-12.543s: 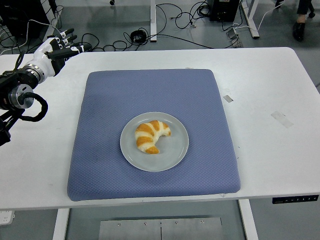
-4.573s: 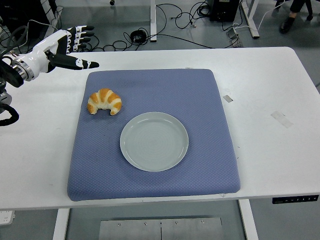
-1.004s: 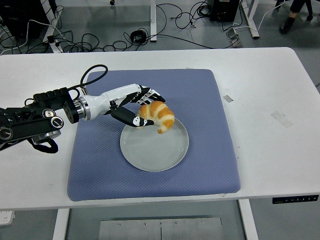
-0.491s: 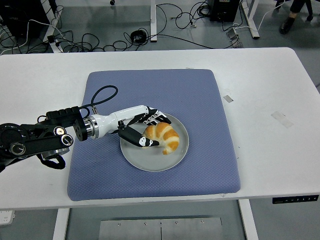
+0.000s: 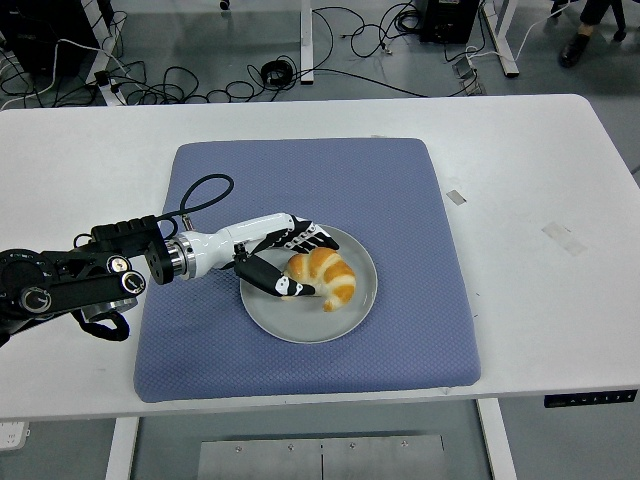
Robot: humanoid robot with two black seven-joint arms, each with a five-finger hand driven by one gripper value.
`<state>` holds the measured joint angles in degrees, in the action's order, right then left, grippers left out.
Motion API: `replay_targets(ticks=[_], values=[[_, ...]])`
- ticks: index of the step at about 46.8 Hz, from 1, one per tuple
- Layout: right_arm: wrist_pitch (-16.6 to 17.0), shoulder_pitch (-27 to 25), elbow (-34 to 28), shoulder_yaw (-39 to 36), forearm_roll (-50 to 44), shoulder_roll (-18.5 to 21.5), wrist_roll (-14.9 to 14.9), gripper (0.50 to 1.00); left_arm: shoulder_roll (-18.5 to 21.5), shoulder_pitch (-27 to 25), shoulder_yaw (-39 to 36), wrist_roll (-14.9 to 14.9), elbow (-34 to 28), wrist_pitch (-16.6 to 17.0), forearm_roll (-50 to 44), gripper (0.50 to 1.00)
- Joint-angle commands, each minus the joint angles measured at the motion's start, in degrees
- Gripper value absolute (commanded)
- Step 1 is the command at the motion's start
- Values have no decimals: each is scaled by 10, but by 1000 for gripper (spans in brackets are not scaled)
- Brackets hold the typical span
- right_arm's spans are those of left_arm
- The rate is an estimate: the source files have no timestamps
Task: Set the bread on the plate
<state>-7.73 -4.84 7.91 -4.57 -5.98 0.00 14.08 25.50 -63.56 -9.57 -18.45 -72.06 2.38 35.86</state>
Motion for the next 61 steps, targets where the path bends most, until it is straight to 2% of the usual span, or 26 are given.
replay_targets(ticks=[1, 8, 29, 40, 48, 61], values=[[0, 0, 1, 0, 0, 0, 0, 1000, 0, 0, 0, 0, 0, 0, 0, 814], [0, 0, 0, 0, 0, 0, 0, 1000, 2, 0, 1, 0, 0, 0, 0, 836], [0, 0, 0, 0, 0, 0, 0, 1000, 17, -9, 12, 0, -3, -3, -11, 951], [0, 0, 0, 0, 0, 0, 0, 1000, 24, -11, 60, -1, -4, -4, -21, 960], [0, 0, 0, 0, 0, 0, 0, 1000, 25, -12, 98, 0, 2, -3, -98, 958], [0, 0, 0, 0, 0, 0, 0, 1000, 21, -11, 111, 2, 72, -3, -186, 958]])
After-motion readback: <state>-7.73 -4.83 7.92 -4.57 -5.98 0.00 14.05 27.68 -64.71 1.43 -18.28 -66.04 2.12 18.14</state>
